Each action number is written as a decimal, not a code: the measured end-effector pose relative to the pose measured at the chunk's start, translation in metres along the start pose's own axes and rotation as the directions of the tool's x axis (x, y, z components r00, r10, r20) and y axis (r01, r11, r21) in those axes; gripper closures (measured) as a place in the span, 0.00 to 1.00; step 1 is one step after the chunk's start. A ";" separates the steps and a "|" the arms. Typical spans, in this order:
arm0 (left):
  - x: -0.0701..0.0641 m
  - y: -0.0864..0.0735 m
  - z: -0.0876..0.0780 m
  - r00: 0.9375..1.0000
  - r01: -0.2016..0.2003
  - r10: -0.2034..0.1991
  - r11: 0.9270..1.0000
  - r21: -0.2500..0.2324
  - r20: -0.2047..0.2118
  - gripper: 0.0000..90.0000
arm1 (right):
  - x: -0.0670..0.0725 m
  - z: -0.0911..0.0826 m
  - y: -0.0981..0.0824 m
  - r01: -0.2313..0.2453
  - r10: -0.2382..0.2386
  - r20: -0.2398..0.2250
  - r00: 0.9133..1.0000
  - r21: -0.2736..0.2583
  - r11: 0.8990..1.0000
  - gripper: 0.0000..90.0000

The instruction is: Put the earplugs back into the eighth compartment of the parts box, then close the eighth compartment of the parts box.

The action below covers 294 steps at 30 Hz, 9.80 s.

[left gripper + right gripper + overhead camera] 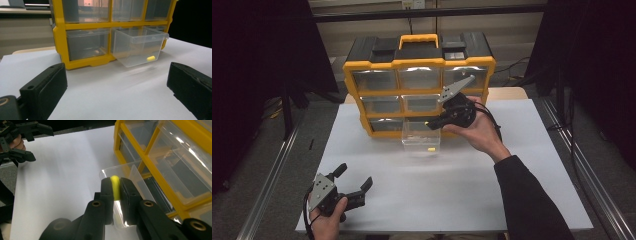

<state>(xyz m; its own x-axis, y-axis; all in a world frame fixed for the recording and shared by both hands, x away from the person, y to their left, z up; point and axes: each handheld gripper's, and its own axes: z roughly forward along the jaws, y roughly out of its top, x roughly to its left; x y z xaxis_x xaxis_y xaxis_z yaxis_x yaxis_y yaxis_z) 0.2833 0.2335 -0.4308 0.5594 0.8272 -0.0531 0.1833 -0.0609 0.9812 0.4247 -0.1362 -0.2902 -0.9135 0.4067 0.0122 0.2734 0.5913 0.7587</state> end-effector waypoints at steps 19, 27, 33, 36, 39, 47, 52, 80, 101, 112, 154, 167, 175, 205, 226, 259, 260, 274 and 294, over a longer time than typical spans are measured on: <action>0.000 0.000 0.000 1.000 0.006 -0.006 1.000 -0.004 0.001 0.03 | -0.020 0.022 0.025 -0.006 0.002 0.027 1.000 0.138 0.990 0.90; 0.000 0.000 0.000 1.000 0.003 -0.003 1.000 -0.004 0.001 0.03 | -0.023 0.033 0.031 -0.008 0.000 0.039 0.999 0.185 0.983 0.90; 0.000 0.000 0.000 1.000 0.008 -0.008 1.000 -0.007 0.002 0.03 | -0.028 0.044 0.027 -0.023 0.013 0.043 0.999 0.242 0.970 0.90; 0.001 0.000 0.000 1.000 0.005 -0.005 1.000 -0.004 0.002 0.03 | -0.030 0.050 0.025 -0.011 0.003 0.032 0.999 0.260 0.965 0.90; 0.001 0.000 0.000 1.000 0.006 -0.006 1.000 -0.004 0.003 0.03 | -0.031 0.055 0.023 -0.005 -0.003 0.027 1.000 0.294 0.956 0.89; 0.001 0.000 -0.001 1.000 0.002 -0.002 1.000 -0.007 -0.003 0.03 | -0.031 0.067 0.020 -0.007 0.003 0.014 1.000 0.331 0.944 0.90; 0.000 0.000 0.000 1.000 0.007 -0.007 1.000 -0.005 0.003 0.03 | -0.032 0.074 0.018 -0.014 0.010 0.015 1.000 0.341 0.940 0.90; 0.001 0.000 0.000 1.000 0.004 -0.004 1.000 -0.002 0.000 0.03 | -0.040 0.084 0.001 -0.063 0.051 0.047 0.998 0.319 0.946 0.56; 0.001 0.000 0.000 1.000 0.006 -0.006 1.000 -0.005 -0.003 0.03 | -0.032 0.055 -0.025 -0.164 0.149 0.137 0.979 0.105 0.981 0.05; 0.001 0.000 0.000 1.000 0.008 -0.008 1.000 -0.004 -0.002 0.03 | -0.022 0.048 -0.055 -0.210 0.206 0.193 0.959 0.001 0.978 0.06; 0.000 -0.001 0.000 1.000 0.011 -0.011 1.000 0.002 -0.003 0.04 | 0.026 -0.005 -0.160 -0.182 0.367 0.419 0.830 -0.420 0.889 0.05; 0.001 -0.001 0.000 1.000 0.004 -0.004 1.000 0.004 -0.007 0.04 | 0.046 -0.017 -0.191 -0.197 0.405 0.403 0.820 -0.466 0.863 0.05; 0.002 -0.002 -0.002 1.000 0.013 -0.013 1.000 0.004 -0.012 0.03 | 0.053 -0.032 -0.209 -0.222 0.444 0.417 0.793 -0.480 0.849 0.05; -0.001 -0.004 0.000 1.000 0.001 0.000 1.000 0.020 -0.012 0.04 | 0.068 -0.052 -0.246 -0.298 0.496 0.403 0.770 -0.461 0.836 0.05; -0.001 -0.002 0.001 1.000 -0.009 0.010 1.000 0.015 -0.010 0.04 | 0.070 -0.027 -0.226 -0.235 0.368 0.300 0.880 -0.400 0.886 0.05; 0.000 -0.001 0.001 1.000 -0.007 0.007 1.000 0.008 -0.003 0.04 | 0.075 0.036 -0.164 -0.160 0.225 0.123 0.967 -0.398 0.904 0.13; 0.000 -0.001 0.001 1.000 -0.006 0.006 1.000 0.009 -0.001 0.04 | 0.075 0.038 -0.162 -0.162 0.224 0.113 0.968 -0.401 0.902 0.14; -0.002 -0.001 0.001 1.000 -0.004 0.004 1.000 -0.002 0.001 0.04 | 0.072 0.051 -0.146 -0.123 0.171 0.093 0.981 -0.388 0.913 0.30; 0.000 -0.001 0.001 1.000 -0.009 0.009 1.000 0.004 0.000 0.04 | 0.063 0.067 -0.126 -0.090 0.124 0.069 0.990 -0.371 0.924 0.72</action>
<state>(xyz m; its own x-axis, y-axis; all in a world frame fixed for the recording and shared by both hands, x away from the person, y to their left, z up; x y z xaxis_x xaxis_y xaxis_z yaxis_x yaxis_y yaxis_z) 0.2834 0.2329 -0.4317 0.5611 0.8266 -0.0443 0.1812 -0.0704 0.9809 0.3531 -0.1384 -0.4288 -0.8494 0.5241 0.0616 0.2232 0.2510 0.9419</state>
